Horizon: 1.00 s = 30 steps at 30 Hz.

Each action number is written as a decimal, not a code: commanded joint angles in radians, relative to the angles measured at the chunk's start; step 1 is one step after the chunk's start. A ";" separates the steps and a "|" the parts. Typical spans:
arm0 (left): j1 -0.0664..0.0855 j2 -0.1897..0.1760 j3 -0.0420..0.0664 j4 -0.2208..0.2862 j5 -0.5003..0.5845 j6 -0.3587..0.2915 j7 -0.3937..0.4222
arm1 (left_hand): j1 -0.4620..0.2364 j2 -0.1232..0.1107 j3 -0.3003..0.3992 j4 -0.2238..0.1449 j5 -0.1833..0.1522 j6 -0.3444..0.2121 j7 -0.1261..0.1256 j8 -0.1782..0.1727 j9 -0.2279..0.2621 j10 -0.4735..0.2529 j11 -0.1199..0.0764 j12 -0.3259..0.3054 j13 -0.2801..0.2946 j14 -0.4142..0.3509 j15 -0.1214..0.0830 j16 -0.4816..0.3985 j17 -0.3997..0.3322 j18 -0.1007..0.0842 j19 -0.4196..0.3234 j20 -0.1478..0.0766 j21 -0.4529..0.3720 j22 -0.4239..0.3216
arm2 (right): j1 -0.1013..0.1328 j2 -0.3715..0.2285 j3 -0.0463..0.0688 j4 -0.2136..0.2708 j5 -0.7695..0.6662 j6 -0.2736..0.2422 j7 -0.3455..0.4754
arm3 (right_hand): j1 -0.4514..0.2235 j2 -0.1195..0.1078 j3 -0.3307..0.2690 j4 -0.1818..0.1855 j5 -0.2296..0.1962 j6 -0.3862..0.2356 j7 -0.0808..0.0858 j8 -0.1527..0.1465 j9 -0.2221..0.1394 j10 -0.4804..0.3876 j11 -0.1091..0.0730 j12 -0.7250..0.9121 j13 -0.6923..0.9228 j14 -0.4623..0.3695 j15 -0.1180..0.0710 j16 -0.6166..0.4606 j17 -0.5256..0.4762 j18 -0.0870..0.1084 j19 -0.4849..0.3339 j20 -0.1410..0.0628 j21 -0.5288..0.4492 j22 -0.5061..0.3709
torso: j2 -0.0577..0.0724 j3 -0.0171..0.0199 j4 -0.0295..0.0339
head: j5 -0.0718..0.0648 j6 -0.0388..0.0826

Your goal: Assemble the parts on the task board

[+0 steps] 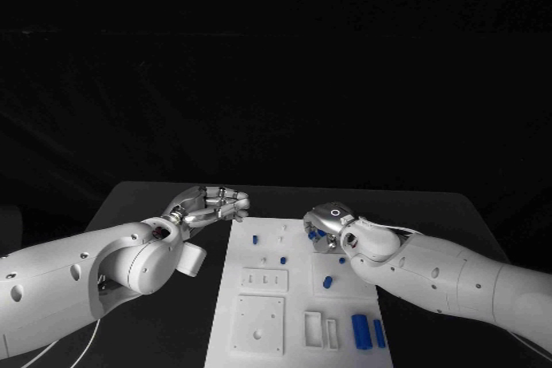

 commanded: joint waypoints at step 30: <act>0.004 0.026 0.001 -0.007 0.004 0.013 0.007 | 0.001 0.001 -0.007 -0.002 0.001 -0.002 0.008 -0.006 -0.001 -0.005 0.002 -0.006 -0.001 -0.001 -0.001 -0.009 0.001 0.022 -0.005 0.002 -0.004 0.020 | 0.003 0.143 0.004 -0.087 -0.055 -0.106 -0.093 | 0.001 -0.008 0.012 0.005 0.003 0.011 -0.003 0.000 0.012 0.060 -0.022 0.005 0.063 -0.006 -0.016 0.008 -0.007 0.064 -0.011 -0.007 0.023 0.022 | 0.008 -0.0061 0.0077 | 0.006 0.013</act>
